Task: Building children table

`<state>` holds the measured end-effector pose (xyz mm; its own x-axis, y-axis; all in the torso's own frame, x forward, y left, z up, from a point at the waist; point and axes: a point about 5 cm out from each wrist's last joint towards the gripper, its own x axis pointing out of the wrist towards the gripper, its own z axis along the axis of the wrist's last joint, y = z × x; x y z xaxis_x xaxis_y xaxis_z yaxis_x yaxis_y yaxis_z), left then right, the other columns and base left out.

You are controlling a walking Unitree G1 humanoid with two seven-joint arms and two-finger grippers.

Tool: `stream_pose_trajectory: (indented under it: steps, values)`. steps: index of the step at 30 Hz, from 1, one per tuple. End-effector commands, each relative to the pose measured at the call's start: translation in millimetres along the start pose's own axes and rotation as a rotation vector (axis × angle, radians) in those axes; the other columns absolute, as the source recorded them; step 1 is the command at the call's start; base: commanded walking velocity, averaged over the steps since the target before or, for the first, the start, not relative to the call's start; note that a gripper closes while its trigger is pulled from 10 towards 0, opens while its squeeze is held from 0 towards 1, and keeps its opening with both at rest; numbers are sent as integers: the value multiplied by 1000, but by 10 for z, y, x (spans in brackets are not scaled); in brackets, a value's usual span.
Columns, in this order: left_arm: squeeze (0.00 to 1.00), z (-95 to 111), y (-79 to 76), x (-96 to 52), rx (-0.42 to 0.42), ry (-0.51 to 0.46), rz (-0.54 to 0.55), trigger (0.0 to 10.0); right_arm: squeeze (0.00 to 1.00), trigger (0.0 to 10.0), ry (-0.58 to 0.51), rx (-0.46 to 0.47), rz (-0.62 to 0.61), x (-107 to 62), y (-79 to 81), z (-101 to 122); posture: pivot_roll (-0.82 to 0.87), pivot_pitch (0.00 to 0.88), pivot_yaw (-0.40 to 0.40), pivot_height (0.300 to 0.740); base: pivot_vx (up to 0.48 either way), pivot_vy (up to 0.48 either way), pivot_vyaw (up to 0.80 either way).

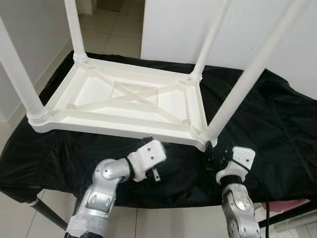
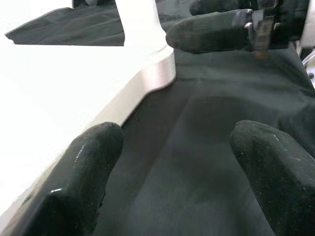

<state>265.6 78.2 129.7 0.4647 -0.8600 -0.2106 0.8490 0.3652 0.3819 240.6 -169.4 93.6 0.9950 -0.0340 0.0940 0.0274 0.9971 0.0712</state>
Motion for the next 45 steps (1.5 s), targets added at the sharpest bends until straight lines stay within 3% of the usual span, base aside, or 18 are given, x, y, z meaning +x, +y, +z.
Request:
stream_pose_trajectory:
  steps: [1,5,9,11,15,16,20,26,27,31,37,45]
  values:
    - [0,36,113,-22,14,-16,206,10000,0,10000,-16,3,28,-16,20,26,1,1,-130,740,0,0,0]
    - [0,-3,216,-153,40,14,223,10000,0,10000,-9,38,170,-23,197,30,5,0,-123,740,0,0,0]
    - [0,-34,287,-217,51,34,241,10000,0,10000,-17,52,223,4,282,55,8,0,-123,740,0,0,0]
    - [0,-80,401,-302,65,65,273,10000,0,10000,-28,77,271,68,370,84,20,0,-124,740,0,0,0]
    - [0,-122,504,-379,80,94,306,10000,0,10000,-40,100,291,160,431,118,23,0,-122,740,0,0,0]
    - [0,-168,566,-434,96,124,322,10000,0,10000,-56,106,287,253,464,152,23,0,-122,740,0,0,0]
    - [0,-221,615,-470,107,151,335,10000,0,10000,-67,126,274,333,484,177,27,0,-117,740,0,0,0]
    - [0,-294,705,-483,111,195,344,10000,0,10000,-90,144,229,462,457,219,32,0,-110,740,0,0,0]
    - [0,-301,784,-504,116,209,370,10000,0,10000,-100,151,179,504,385,235,30,0,-104,740,0,0,0]
    - [0,-303,816,-514,115,212,381,10000,0,10000,-102,152,164,514,362,238,29,3,-100,740,0,0,0]
    - [0,-282,1011,-585,138,206,433,10000,0,10000,-90,136,67,497,129,170,11,10,-82,740,0,0,0]
    - [0,-368,1109,-638,101,242,456,10000,0,10000,-90,126,36,497,52,148,5,9,-75,740,0,0,0]
